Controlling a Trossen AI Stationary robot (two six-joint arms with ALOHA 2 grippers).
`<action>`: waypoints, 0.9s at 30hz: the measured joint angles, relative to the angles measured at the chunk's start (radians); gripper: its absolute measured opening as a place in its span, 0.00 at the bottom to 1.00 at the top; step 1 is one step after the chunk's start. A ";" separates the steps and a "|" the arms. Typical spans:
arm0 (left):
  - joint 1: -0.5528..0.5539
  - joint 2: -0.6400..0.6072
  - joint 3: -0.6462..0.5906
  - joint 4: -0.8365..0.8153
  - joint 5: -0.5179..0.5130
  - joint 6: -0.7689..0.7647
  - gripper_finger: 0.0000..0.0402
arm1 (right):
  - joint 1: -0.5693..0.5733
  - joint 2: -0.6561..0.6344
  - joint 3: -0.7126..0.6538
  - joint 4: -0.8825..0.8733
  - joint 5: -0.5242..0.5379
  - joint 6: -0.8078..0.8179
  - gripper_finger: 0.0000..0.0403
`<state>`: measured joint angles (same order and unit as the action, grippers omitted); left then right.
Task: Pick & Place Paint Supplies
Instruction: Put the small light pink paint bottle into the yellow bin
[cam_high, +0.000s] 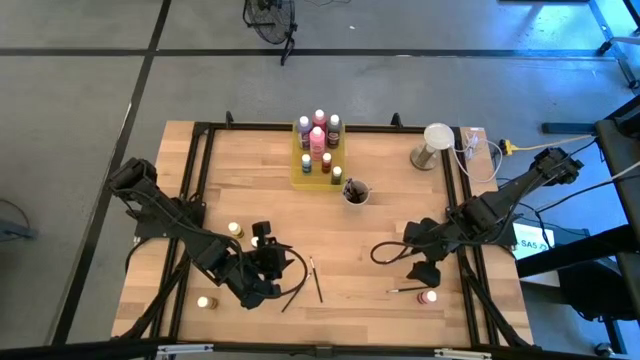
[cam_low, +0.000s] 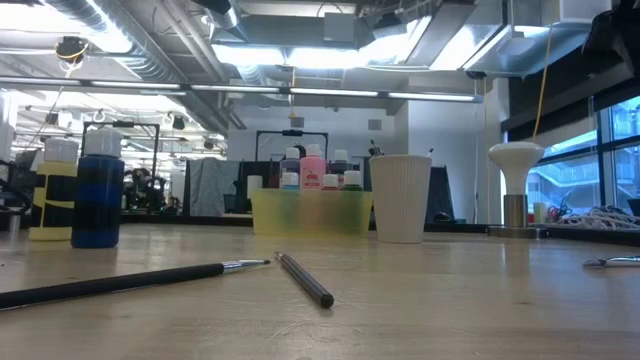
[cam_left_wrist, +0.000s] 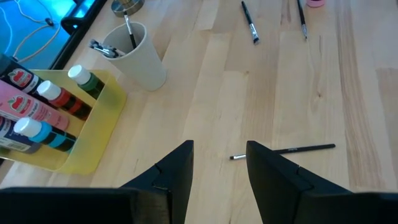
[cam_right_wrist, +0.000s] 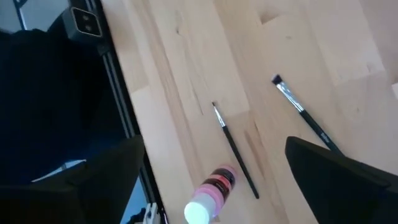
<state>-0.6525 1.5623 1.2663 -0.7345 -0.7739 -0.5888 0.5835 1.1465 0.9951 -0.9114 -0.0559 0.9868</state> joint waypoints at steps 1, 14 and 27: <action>0.000 0.000 0.000 0.000 0.000 0.000 0.36 | 0.000 0.000 0.000 0.007 0.000 0.000 0.98; 0.000 0.000 0.000 0.000 0.001 0.000 0.36 | 0.002 0.005 0.000 0.229 0.073 0.063 0.97; 0.000 0.000 0.000 -0.001 -0.016 0.026 0.36 | -0.008 0.005 0.000 0.498 0.150 -0.003 0.97</action>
<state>-0.6525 1.5623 1.2663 -0.7357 -0.7902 -0.5625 0.5754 1.1515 0.9951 -0.4137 0.0936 0.9840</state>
